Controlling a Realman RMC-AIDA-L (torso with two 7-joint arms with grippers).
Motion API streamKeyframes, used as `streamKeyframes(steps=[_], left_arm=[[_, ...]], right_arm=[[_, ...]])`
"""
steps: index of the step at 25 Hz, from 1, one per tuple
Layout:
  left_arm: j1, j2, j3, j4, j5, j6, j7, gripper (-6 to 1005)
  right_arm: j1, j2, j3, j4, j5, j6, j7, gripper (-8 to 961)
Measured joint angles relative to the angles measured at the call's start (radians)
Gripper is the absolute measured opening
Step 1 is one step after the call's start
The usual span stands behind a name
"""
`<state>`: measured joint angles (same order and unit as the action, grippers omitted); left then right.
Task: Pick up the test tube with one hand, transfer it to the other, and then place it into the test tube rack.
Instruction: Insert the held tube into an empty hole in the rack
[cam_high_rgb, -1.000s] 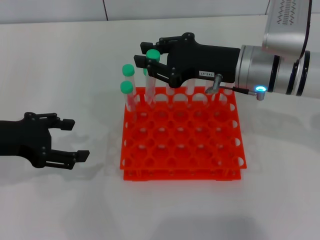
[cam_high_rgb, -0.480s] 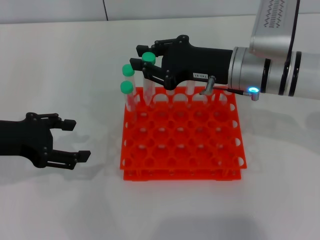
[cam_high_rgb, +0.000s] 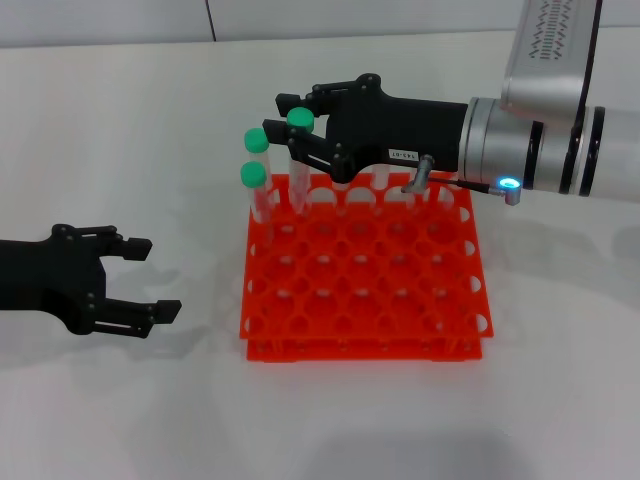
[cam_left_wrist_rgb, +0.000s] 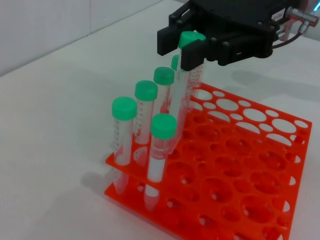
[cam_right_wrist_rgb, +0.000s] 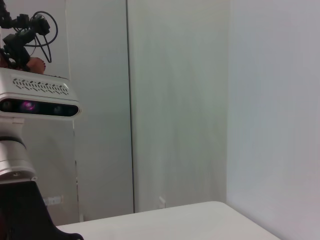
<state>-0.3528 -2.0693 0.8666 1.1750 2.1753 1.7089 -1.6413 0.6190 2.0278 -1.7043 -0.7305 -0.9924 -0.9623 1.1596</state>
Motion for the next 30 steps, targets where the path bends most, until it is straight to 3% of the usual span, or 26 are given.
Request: streamKeyframes(steps=[30], left_arm=[[-0.012,0.011,-0.006,0.0,-0.002,-0.012,0.006,886]], right_arm=[[0.005,-0.001,-0.013,0.011,-0.002,0.002,0.014,268]])
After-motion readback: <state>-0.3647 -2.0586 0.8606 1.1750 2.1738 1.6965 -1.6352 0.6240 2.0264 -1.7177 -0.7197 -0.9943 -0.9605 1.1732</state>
